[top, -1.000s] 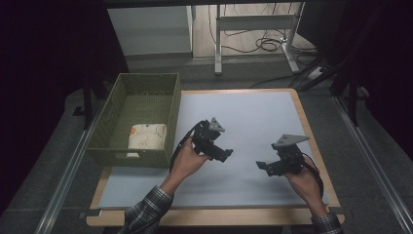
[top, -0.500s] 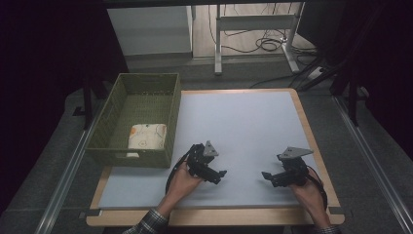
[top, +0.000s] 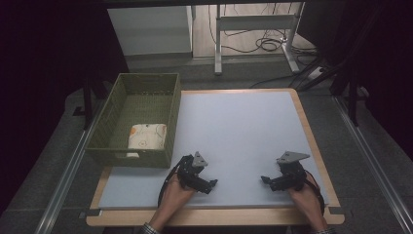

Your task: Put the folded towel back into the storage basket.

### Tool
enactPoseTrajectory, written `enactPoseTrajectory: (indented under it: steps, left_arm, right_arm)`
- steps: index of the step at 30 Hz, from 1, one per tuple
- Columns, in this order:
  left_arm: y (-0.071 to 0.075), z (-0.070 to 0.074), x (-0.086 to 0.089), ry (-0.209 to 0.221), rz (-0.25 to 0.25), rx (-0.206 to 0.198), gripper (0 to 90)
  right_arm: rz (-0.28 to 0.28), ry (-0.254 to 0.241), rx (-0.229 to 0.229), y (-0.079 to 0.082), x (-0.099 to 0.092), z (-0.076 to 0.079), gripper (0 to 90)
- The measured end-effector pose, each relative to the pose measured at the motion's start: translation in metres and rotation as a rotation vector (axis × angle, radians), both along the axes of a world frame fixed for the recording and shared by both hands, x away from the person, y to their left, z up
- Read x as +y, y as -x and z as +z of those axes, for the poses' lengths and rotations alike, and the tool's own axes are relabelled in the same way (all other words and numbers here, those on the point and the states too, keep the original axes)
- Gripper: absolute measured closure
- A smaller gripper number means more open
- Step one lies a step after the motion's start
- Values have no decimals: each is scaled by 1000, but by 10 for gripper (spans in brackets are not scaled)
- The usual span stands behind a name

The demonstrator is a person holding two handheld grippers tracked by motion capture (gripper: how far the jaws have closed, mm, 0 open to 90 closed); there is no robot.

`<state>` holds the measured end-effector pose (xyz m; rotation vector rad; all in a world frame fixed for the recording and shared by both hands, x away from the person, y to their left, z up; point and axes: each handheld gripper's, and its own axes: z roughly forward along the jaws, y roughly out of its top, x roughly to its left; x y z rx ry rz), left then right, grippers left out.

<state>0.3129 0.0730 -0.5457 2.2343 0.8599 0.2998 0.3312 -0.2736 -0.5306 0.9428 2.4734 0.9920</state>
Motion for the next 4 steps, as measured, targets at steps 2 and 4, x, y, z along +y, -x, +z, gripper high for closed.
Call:
enactPoseTrajectory:
  steps: [2,4]
  left_arm:
    - [0,0,0,-4,-3,-5,5]
    - [0,0,0,-4,-2,-2,1]
  right_arm:
    - [0,2,-1,0,0,-1,53]
    - [0,2,-2,0,0,0,52]
